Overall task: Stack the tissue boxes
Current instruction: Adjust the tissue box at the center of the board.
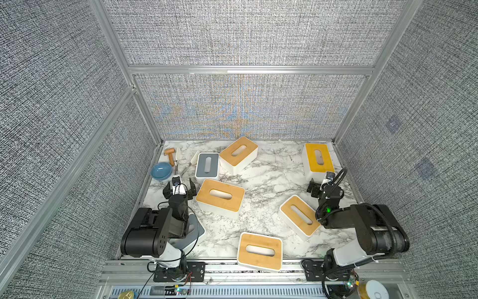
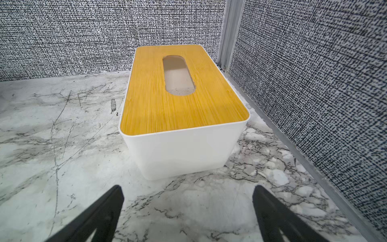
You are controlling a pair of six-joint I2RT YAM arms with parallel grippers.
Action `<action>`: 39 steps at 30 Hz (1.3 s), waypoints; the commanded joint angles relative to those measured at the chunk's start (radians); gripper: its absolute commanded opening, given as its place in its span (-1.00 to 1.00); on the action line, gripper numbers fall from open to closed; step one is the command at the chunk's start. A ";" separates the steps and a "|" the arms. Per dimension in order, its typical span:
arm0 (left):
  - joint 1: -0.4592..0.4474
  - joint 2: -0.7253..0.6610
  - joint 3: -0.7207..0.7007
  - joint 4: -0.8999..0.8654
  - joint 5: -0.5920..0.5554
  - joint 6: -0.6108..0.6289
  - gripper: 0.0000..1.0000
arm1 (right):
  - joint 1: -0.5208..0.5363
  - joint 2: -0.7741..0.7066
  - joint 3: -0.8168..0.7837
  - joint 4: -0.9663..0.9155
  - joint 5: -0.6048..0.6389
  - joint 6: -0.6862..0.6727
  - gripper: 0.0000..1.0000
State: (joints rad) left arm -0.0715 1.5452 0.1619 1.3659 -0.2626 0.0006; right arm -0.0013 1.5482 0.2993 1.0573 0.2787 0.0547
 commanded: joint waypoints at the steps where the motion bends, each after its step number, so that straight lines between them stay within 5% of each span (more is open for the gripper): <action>1: -0.001 -0.003 -0.005 0.021 0.005 0.011 0.98 | -0.004 0.000 0.006 0.005 -0.011 0.006 0.98; 39: 0.001 -0.002 -0.002 0.014 0.007 0.007 0.98 | -0.017 -0.004 0.001 0.009 -0.043 0.013 0.98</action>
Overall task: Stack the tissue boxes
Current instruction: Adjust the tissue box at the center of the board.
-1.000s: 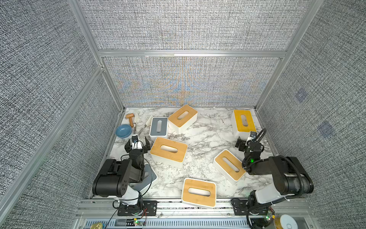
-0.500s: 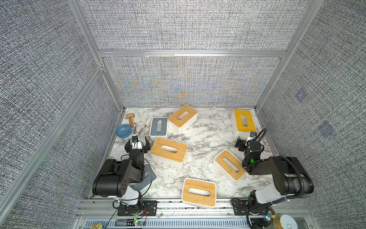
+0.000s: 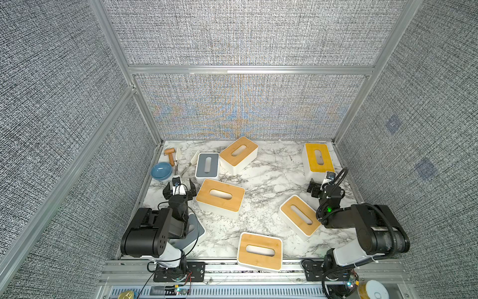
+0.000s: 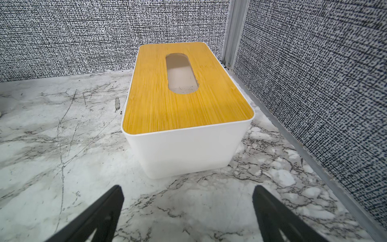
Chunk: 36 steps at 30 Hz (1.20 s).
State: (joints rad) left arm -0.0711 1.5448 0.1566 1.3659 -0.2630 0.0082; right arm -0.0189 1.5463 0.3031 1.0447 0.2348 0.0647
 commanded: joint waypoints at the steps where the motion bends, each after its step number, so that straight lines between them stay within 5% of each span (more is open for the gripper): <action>1: 0.002 -0.002 0.008 0.009 0.011 -0.002 0.99 | 0.001 -0.001 -0.002 0.021 0.000 0.004 0.98; 5: -0.018 -0.084 -0.017 -0.007 -0.045 0.013 0.98 | 0.019 -0.055 -0.023 0.009 0.078 0.008 0.98; 10: -0.033 -0.289 0.168 -0.525 -0.239 -0.083 0.99 | 0.078 -0.263 0.004 -0.167 0.241 -0.011 0.99; 13: -0.032 -0.364 0.320 -0.871 -0.266 -0.213 0.98 | 0.082 -0.390 0.067 -0.352 0.273 0.120 0.98; 17: -0.031 -0.376 0.552 -1.350 -0.176 -0.464 0.99 | 0.078 -0.494 0.205 -0.627 0.228 0.288 0.99; 21: -0.030 -0.356 0.720 -1.563 -0.051 -0.584 0.99 | 0.011 -0.523 0.307 -0.832 0.157 0.559 0.98; 24: -0.029 -0.366 0.790 -1.587 0.009 -0.612 0.99 | -0.050 -0.541 0.361 -0.914 -0.004 0.661 0.98; 29: -0.017 -0.367 0.811 -1.502 0.236 -0.571 0.99 | -0.055 -0.556 0.452 -1.060 -0.063 0.657 0.99; 36: -0.020 -0.213 1.005 -1.669 0.457 -0.638 0.99 | -0.054 -0.593 0.540 -1.226 -0.273 0.616 0.99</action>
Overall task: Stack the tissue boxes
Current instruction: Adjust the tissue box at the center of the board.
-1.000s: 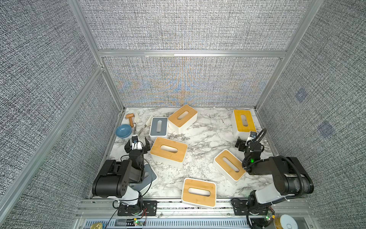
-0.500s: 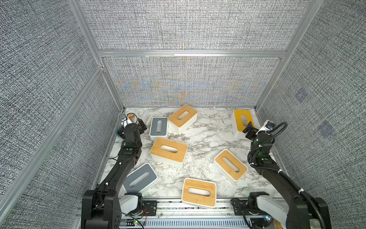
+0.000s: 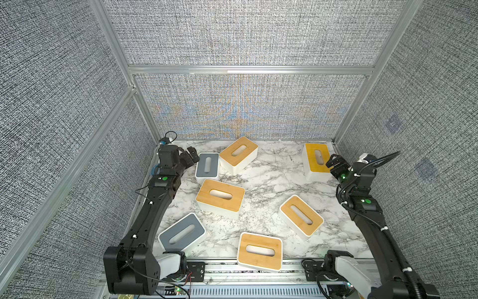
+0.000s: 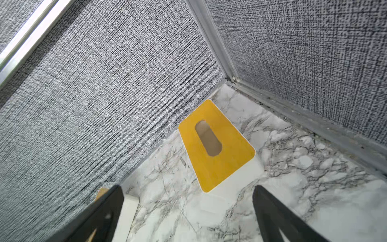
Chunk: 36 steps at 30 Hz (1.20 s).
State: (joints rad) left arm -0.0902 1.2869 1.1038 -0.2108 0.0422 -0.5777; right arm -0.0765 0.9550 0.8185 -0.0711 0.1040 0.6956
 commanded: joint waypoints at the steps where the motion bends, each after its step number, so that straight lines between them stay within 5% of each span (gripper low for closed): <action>1: -0.011 0.078 0.091 -0.131 0.182 -0.071 0.99 | 0.003 0.007 0.042 -0.141 -0.194 -0.027 0.98; 7: -0.124 0.277 0.240 -0.252 0.128 -0.251 0.93 | 0.017 0.041 0.099 -0.254 -0.348 -0.026 0.99; 19: -0.290 0.680 0.669 -0.379 0.032 -0.496 0.57 | 0.127 -0.007 0.184 -0.433 -0.328 -0.108 0.99; 28: -0.319 0.864 0.834 -0.482 -0.039 -0.564 0.73 | 0.134 -0.062 0.179 -0.503 -0.321 -0.143 0.98; 36: -0.321 0.967 0.927 -0.533 -0.064 -0.593 0.58 | 0.133 -0.096 0.162 -0.489 -0.319 -0.146 0.98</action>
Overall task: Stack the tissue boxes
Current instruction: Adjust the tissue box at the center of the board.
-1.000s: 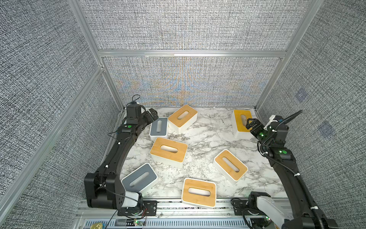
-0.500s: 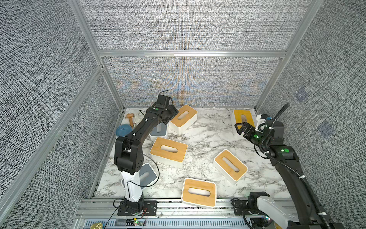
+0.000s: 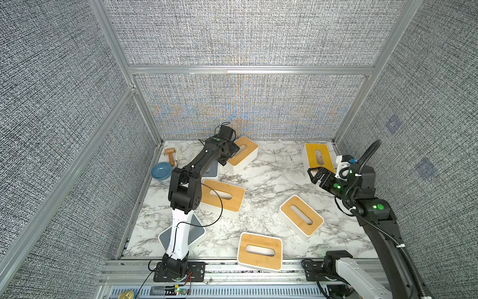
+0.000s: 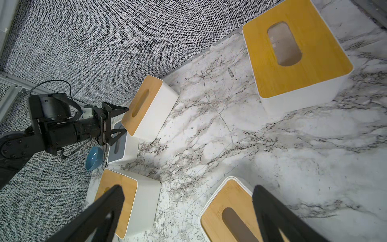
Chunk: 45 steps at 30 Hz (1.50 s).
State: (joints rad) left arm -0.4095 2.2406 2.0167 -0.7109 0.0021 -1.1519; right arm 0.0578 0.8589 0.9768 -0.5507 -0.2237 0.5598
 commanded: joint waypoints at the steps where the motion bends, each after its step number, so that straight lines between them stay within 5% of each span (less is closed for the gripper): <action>1: 0.000 0.019 0.018 -0.030 -0.029 -0.022 0.56 | -0.001 0.002 0.006 -0.013 0.012 -0.012 0.98; 19: 0.000 0.147 0.166 -0.129 -0.061 0.011 0.50 | -0.001 -0.018 -0.015 -0.026 0.022 -0.018 0.98; 23: 0.001 0.156 0.167 -0.132 -0.059 0.027 0.35 | 0.000 -0.025 -0.020 -0.029 0.029 -0.020 0.98; 36: 0.002 0.167 0.238 -0.197 0.023 0.279 0.01 | 0.000 -0.019 -0.006 -0.049 0.060 -0.040 0.98; 45: -0.001 0.186 0.298 -0.313 0.095 0.480 -0.01 | 0.000 -0.001 0.002 -0.049 0.073 -0.038 0.98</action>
State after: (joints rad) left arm -0.4080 2.4233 2.3058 -0.9703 0.0555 -0.7547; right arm 0.0574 0.8551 0.9733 -0.5953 -0.1638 0.5240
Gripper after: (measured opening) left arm 0.583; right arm 0.992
